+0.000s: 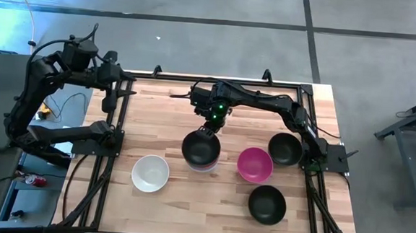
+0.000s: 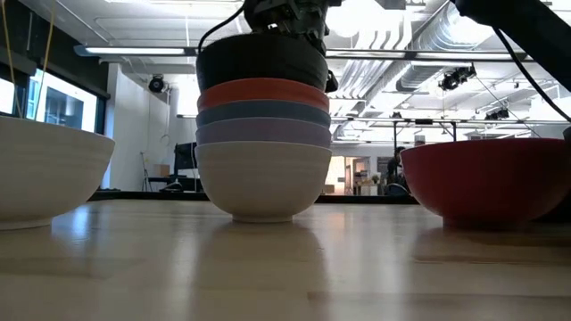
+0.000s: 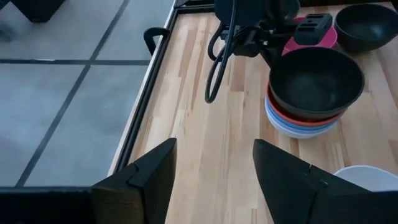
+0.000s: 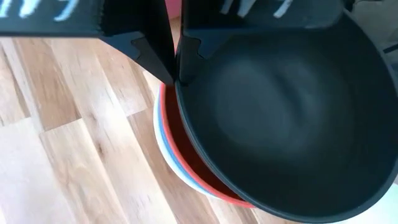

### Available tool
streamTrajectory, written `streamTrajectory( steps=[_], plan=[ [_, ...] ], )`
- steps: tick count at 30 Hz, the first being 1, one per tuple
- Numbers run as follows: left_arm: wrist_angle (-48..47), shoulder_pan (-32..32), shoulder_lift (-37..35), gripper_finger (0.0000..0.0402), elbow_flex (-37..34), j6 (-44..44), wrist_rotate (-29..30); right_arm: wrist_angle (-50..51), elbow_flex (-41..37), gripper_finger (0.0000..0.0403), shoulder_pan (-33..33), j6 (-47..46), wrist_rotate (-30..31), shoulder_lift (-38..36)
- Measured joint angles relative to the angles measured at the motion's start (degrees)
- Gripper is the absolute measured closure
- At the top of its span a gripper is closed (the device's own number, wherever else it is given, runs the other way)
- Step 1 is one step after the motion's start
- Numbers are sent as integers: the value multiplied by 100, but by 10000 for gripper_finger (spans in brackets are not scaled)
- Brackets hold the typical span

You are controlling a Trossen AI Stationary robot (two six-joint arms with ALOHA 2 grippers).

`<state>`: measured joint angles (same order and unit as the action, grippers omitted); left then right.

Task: Nest bowls inside each other
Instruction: Stack the top black bowl on top of the red bowl

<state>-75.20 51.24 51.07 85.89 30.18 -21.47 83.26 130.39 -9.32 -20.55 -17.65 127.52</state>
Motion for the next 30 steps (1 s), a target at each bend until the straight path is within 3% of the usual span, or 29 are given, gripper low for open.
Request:
streamTrajectory(
  steps=[30],
  plan=[
    [9, 0, -16, 202, 0, 4, 2, -120, -2, 403, -2, -37, 98, 2]
  ],
)
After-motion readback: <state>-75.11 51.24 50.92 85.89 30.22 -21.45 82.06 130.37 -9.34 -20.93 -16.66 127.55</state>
